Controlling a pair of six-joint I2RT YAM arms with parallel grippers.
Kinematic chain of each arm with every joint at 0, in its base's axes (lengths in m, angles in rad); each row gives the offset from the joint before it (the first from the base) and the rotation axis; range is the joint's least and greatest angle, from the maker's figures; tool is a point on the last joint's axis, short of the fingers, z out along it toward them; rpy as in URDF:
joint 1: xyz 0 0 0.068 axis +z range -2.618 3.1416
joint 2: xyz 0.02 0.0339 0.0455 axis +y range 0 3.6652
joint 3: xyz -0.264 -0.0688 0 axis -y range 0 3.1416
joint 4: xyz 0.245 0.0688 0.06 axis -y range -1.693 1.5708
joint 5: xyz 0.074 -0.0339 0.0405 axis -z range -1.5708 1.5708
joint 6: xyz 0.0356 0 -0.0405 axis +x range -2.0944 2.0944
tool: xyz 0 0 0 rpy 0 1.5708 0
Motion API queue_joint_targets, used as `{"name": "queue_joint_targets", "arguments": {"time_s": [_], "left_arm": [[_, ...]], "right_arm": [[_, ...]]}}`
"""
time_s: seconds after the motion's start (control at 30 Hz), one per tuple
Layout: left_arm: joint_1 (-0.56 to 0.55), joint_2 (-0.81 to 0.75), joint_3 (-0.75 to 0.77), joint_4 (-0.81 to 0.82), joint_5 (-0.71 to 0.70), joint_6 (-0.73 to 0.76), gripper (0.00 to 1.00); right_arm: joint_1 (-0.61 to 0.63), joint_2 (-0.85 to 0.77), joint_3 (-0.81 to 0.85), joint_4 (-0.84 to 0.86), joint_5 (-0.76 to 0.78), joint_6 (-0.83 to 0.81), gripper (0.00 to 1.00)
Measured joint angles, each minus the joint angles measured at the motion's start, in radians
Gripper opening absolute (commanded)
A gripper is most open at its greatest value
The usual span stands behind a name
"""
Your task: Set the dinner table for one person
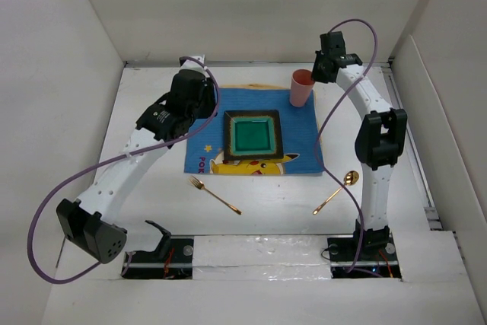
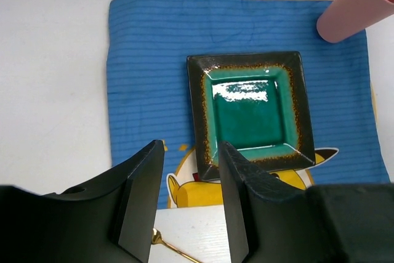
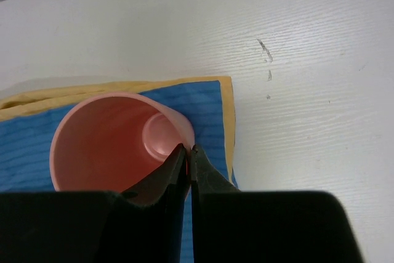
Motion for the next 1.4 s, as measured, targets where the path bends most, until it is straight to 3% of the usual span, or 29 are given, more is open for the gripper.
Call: {"name": "queue_joint_targets", "arguments": {"time_s": [0.1, 0.57, 0.63, 0.67, 0.7, 0.77, 0.9, 1.0, 1.07, 1.2, 1.27, 1.4], "left_arm": [[0.000, -0.009, -0.016, 0.004, 0.005, -0.003, 0.38], [0.000, -0.019, -0.016, -0.001, 0.023, -0.011, 0.35], [0.000, -0.019, 0.011, -0.014, 0.025, -0.011, 0.26], [0.000, -0.019, 0.032, -0.018, 0.027, -0.010, 0.21], [0.000, -0.019, 0.056, -0.018, 0.028, -0.010, 0.09], [0.000, -0.019, 0.107, -0.014, 0.031, -0.013, 0.00], [0.002, -0.025, 0.193, -0.005, 0.041, -0.014, 0.00], [0.005, -0.037, 0.235, -0.003, 0.048, -0.018, 0.00], [0.006, -0.048, 0.250, -0.002, 0.048, -0.019, 0.01], [0.016, -0.070, 0.254, -0.002, 0.048, -0.028, 0.16], [0.018, -0.075, 0.259, -0.008, 0.044, -0.027, 0.20], [0.018, -0.075, 0.310, -0.027, 0.021, -0.018, 0.32]], "right_arm": [[0.000, 0.000, -0.013, 0.019, 0.002, -0.002, 0.25], [0.000, -0.024, -0.005, -0.014, 0.027, -0.005, 0.42], [0.005, -0.059, 0.002, -0.024, 0.034, -0.008, 0.30], [0.008, -0.091, 0.002, -0.026, 0.035, -0.011, 0.07], [0.014, -0.130, -0.008, -0.019, 0.031, -0.015, 0.00], [0.042, -0.252, -0.080, 0.023, 0.019, -0.014, 0.00], [0.212, -0.552, -0.343, 0.157, -0.071, -0.023, 0.00], [0.434, -0.657, -0.513, 0.261, -0.146, -0.032, 0.00], [0.572, -0.654, -0.611, 0.301, -0.167, -0.034, 0.05], [0.782, -0.533, -0.716, 0.304, -0.139, -0.027, 0.30], [0.846, -0.464, -0.737, 0.303, -0.118, -0.028, 0.37], [0.916, -0.372, -0.744, 0.320, -0.086, -0.029, 0.38]]}}
